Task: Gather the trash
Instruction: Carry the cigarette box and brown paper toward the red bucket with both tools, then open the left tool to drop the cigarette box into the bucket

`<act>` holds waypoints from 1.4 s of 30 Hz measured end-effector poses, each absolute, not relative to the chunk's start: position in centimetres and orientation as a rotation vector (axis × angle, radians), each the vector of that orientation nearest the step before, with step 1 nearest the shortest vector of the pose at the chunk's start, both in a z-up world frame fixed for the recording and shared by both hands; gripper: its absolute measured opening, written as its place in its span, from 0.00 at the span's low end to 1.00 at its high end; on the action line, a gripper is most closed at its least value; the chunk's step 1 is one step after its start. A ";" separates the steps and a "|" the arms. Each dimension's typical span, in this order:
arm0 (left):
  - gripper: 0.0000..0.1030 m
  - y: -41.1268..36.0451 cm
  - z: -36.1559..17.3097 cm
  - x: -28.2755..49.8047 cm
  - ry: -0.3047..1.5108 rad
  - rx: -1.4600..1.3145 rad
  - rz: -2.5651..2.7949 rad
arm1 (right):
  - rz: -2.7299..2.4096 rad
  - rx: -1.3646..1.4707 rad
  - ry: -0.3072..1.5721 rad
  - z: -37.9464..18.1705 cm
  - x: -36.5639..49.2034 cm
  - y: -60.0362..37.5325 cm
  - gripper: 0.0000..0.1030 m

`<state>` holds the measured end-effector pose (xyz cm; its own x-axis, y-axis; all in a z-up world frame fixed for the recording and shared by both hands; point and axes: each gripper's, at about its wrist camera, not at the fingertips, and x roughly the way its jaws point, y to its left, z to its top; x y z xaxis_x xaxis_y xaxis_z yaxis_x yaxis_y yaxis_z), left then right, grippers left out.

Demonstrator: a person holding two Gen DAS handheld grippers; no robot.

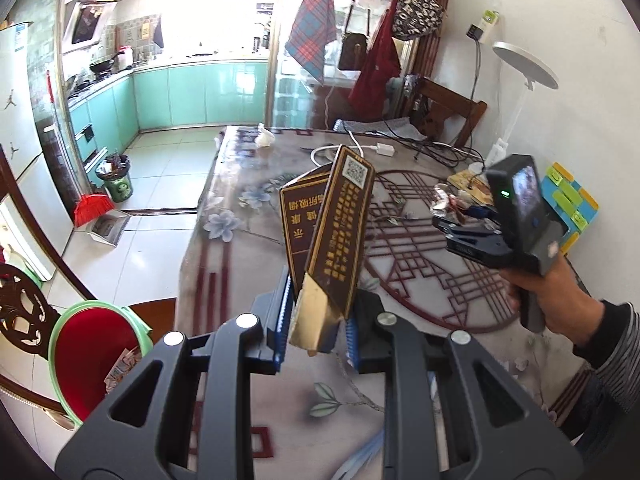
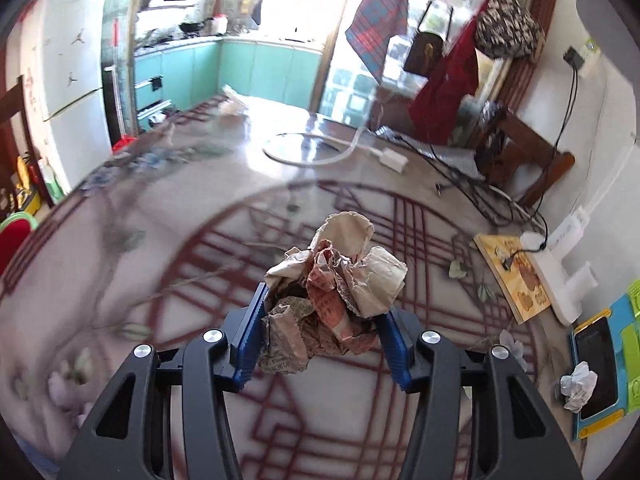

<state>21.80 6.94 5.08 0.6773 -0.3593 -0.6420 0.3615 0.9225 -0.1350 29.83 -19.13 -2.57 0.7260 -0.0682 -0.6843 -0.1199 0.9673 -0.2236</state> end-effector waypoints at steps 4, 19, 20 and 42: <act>0.22 8.9 5.4 21.8 0.704 -0.019 -0.352 | 0.085 -0.273 0.720 -0.4 27.8 -16.0 0.49; 0.22 21.3 4.3 23.1 0.726 -0.111 -0.072 | 0.320 -0.283 0.644 4.5 24.5 -2.0 0.49; 0.22 22.0 4.0 23.1 0.731 -0.115 -0.055 | 0.331 -0.286 0.642 4.6 24.5 -1.1 0.49; 0.60 32.5 -3.7 27.7 0.920 -0.204 0.151 | 0.490 -0.329 0.648 3.7 24.5 11.7 0.49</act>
